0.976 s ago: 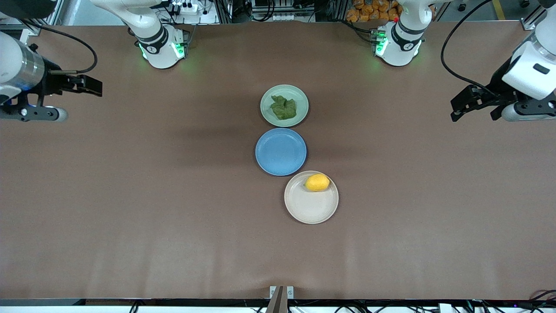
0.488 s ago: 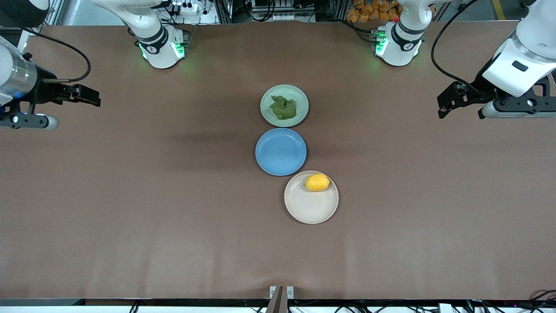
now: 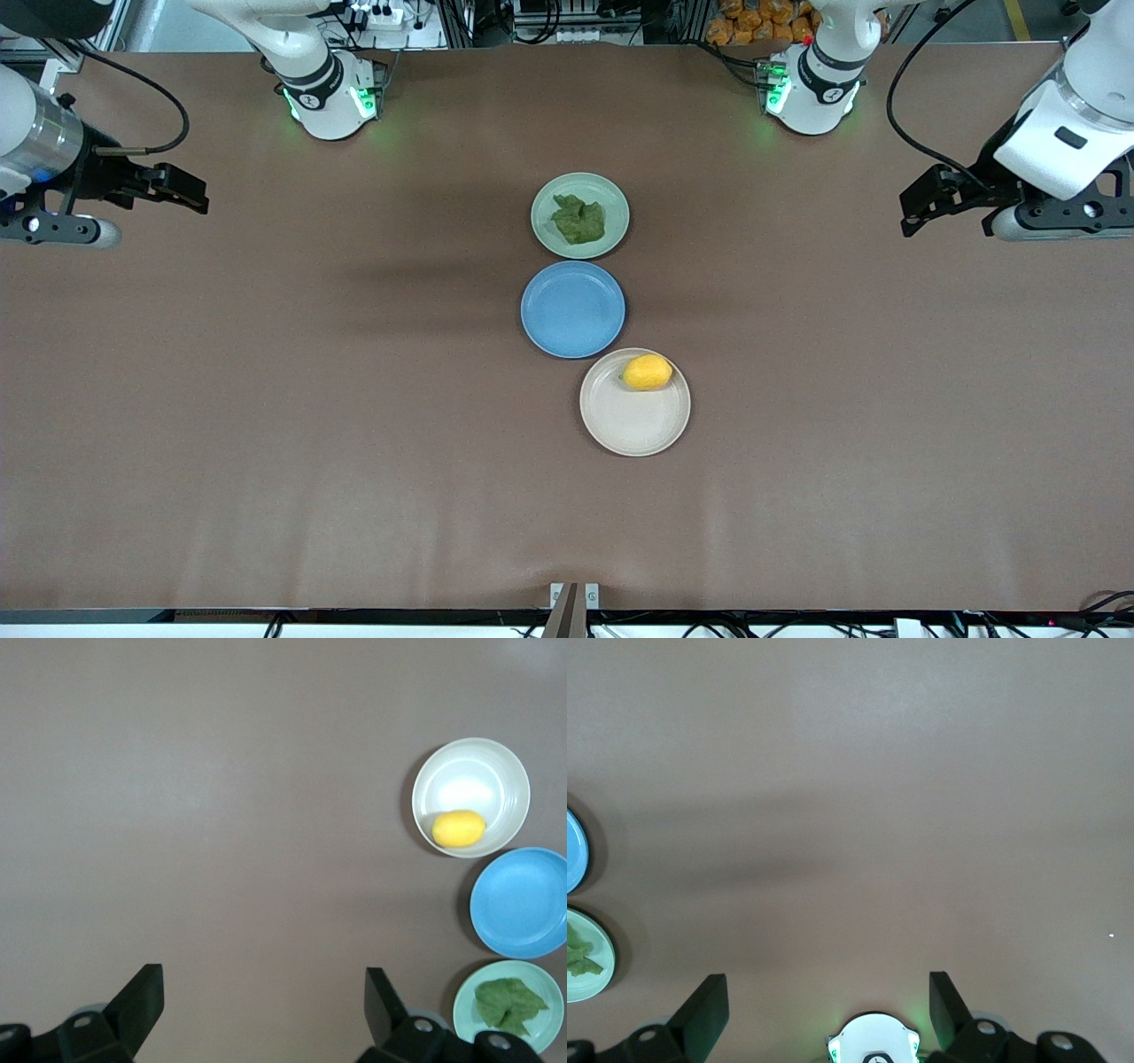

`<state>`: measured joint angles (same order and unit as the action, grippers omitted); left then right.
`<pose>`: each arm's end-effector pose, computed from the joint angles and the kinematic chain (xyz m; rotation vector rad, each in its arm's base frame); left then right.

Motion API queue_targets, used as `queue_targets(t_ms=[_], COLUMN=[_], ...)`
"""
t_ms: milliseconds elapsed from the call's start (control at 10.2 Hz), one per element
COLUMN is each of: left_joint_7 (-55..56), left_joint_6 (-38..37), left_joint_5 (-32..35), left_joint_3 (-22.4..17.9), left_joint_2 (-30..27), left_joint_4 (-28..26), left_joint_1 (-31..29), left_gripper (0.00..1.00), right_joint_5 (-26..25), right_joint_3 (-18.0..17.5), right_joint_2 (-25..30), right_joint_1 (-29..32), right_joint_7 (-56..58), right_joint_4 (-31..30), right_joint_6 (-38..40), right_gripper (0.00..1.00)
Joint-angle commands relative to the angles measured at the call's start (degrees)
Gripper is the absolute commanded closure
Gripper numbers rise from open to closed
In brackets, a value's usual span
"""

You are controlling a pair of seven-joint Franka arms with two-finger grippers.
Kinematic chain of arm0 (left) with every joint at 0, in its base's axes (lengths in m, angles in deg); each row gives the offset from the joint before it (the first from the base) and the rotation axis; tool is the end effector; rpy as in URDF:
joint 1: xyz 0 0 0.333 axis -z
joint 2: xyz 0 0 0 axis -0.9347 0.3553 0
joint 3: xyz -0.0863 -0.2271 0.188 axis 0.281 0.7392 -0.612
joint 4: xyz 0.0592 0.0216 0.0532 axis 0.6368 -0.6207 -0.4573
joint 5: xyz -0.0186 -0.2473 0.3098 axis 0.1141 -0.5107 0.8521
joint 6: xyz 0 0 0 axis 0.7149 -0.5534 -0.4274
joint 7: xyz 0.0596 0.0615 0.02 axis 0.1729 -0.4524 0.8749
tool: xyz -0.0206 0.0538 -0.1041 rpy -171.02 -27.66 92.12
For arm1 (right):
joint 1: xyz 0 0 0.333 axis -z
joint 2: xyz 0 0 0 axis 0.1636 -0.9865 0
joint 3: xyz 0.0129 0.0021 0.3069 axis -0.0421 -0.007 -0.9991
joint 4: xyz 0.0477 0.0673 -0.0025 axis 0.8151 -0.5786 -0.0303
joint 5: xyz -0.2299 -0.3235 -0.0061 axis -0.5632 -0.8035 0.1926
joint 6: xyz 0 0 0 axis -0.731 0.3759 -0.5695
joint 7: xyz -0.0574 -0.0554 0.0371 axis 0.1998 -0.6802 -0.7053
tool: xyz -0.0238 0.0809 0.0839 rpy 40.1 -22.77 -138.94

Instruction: Place lemon and lettuce in plates

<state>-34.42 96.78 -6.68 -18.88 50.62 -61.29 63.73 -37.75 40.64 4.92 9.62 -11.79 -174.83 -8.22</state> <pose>0.5433 -0.1088 0.6120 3.1325 -0.0011 0.0604 0.5223 0.0398 0.5806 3.0930 -0.1080 -0.2907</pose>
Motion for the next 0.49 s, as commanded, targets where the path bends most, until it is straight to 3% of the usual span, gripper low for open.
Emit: queue_targets(t_ms=[0,195,390], left_joint_7=[-0.4,-0.4,-0.4], left_joint_6=[-2.81,-3.18,-3.35], left_joint_5=[1.41,1.41,1.41], left_joint_3=[-8.41,-9.24,-8.98], left_joint_2=[-1.17,-2.13,-2.14], left_joint_4=[0.48,0.48,0.48], left_joint_1=[8.23,9.06,8.45], left_gripper=[0.0,0.0,0.0], right_joint_5=[1.03,1.03,0.95], right_joint_3=[-0.32,-0.32,-0.32], right_joint_2=[1.66,0.17,-3.16], right_joint_1=[1.03,1.2,1.29], right_joint_7=[0.52,1.13,1.14], right_joint_4=[-0.89,2.09,7.1], right_joint_6=[-0.87,-0.43,4.73], right_gripper=[0.0,0.0,0.0])
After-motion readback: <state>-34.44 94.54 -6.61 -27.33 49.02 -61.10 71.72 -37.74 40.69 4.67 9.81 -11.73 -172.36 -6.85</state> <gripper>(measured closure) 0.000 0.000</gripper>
